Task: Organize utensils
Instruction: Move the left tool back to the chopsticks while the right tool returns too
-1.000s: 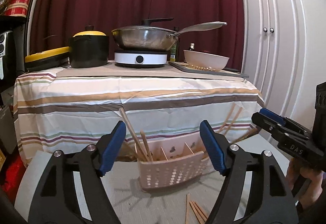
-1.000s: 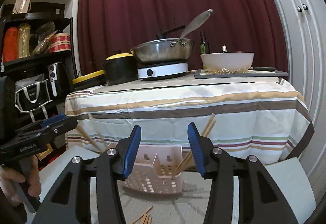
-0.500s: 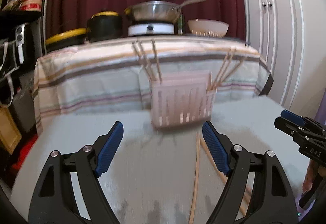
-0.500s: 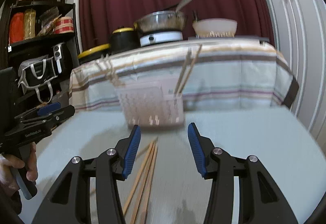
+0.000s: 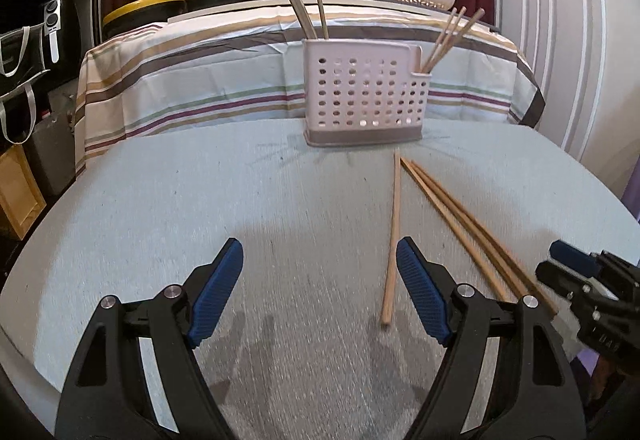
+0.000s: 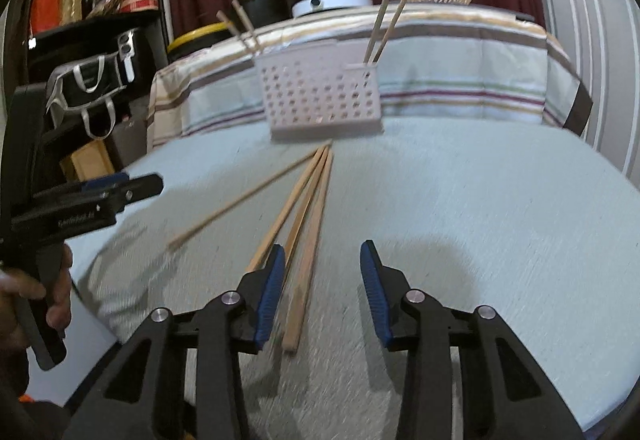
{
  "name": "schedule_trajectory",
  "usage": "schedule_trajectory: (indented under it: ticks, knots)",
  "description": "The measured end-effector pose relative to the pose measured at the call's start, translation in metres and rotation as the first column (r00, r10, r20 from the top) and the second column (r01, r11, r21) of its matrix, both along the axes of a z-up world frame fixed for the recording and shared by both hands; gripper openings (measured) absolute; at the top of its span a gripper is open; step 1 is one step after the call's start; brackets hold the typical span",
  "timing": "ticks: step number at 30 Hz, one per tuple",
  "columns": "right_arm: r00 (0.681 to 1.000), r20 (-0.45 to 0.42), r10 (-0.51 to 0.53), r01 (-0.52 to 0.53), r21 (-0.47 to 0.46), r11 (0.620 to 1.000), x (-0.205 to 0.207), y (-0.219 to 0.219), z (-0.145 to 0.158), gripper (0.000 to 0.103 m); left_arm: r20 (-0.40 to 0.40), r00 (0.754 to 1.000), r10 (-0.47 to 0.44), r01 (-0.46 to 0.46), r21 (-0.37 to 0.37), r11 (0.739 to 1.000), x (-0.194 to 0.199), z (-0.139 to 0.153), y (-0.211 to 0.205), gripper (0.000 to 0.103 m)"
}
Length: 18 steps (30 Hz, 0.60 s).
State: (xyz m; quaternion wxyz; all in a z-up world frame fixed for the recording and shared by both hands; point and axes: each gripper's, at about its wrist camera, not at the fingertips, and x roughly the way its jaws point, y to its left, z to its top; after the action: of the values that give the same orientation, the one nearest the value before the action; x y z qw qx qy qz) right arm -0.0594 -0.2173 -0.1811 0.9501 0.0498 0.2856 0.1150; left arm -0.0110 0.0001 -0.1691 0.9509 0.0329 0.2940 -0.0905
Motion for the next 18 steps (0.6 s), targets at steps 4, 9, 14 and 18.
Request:
schedule_trajectory:
  ticks: [4,9,14,18]
  knots:
    - [1.000,-0.016,0.018,-0.019,-0.025,1.000,-0.002,0.006,-0.008,0.027,-0.021,1.000,-0.004,0.003,-0.007,1.000,-0.003,-0.007,-0.002,0.075]
    - [1.000,-0.021,-0.018,0.017,-0.030,0.999,-0.003,-0.001,-0.012,0.010,-0.039,0.999,-0.017,0.017,-0.008,1.000,-0.004,-0.014,-0.007,0.071]
    - [0.998,-0.013,-0.065,0.064,-0.039,0.997,-0.001,-0.012,-0.012,0.008,-0.062,0.997,-0.044,0.043,-0.015,0.999,-0.002,-0.021,-0.018,0.067]
    - [0.995,-0.009,-0.096,0.095,-0.034,0.995,0.000,-0.023,-0.013,0.008,-0.074,0.995,-0.062,0.061,-0.010,0.998,0.000,-0.027,-0.026,0.059]
